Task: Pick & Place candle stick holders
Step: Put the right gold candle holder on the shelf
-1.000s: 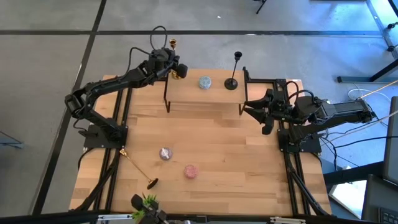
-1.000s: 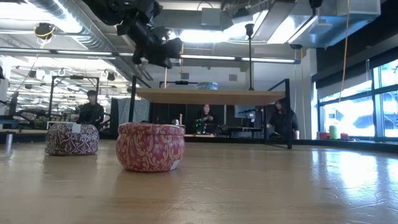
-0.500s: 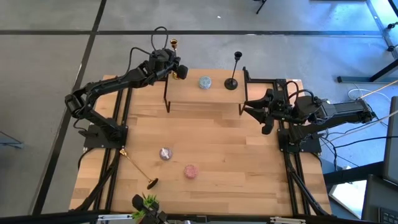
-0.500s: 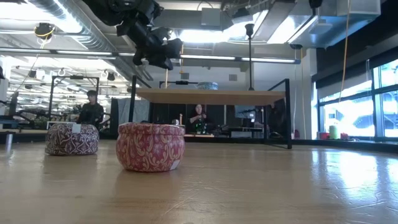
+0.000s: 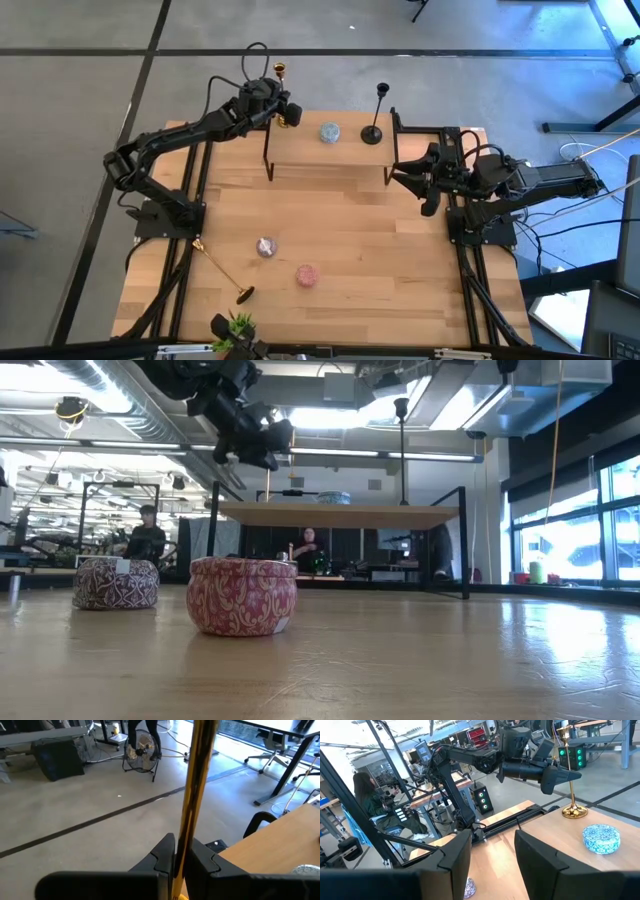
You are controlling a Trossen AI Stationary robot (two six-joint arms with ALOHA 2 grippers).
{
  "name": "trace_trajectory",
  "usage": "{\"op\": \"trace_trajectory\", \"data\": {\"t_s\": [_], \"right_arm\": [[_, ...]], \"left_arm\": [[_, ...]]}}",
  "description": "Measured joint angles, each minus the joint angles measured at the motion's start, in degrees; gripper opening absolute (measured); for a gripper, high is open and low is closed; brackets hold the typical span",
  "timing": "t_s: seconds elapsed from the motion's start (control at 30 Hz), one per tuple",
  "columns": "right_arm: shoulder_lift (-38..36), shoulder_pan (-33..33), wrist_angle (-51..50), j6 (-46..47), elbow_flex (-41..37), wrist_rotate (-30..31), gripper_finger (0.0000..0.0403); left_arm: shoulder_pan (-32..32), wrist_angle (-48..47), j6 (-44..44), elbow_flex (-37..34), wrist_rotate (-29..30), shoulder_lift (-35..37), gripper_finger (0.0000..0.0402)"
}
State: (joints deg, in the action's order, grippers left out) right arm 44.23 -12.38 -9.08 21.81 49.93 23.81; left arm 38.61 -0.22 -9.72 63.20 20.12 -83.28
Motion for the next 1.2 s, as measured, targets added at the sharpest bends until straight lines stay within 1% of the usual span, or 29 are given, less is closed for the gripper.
{"op": "trace_trajectory", "data": {"t_s": [0.37,0.53,0.83,1.0,1.2], "right_arm": [[0.0,0.0,-0.1,0.0,0.0,0.0,0.0156],[0.0,0.0,-0.1,0.0,0.0,0.0,0.0156],[0.0,0.0,-0.1,0.3,0.0,0.0,0.0156],[0.0,0.0,-0.1,0.3,0.0,0.0,0.0156],[0.0,0.0,-0.1,0.3,0.0,0.1,0.0156]], "left_arm": [[-0.7,-1.2,0.4,0.0,0.4,0.1,0.0027],[-0.7,-3.1,-0.2,0.1,0.7,0.1,0.0027],[-0.7,-3.6,-1.6,0.1,1.2,0.4,0.0030],[-0.7,-3.7,-3.1,0.1,1.5,0.8,0.0056],[-1.6,-4.8,-3.2,0.1,1.8,0.9,0.0118]]}}
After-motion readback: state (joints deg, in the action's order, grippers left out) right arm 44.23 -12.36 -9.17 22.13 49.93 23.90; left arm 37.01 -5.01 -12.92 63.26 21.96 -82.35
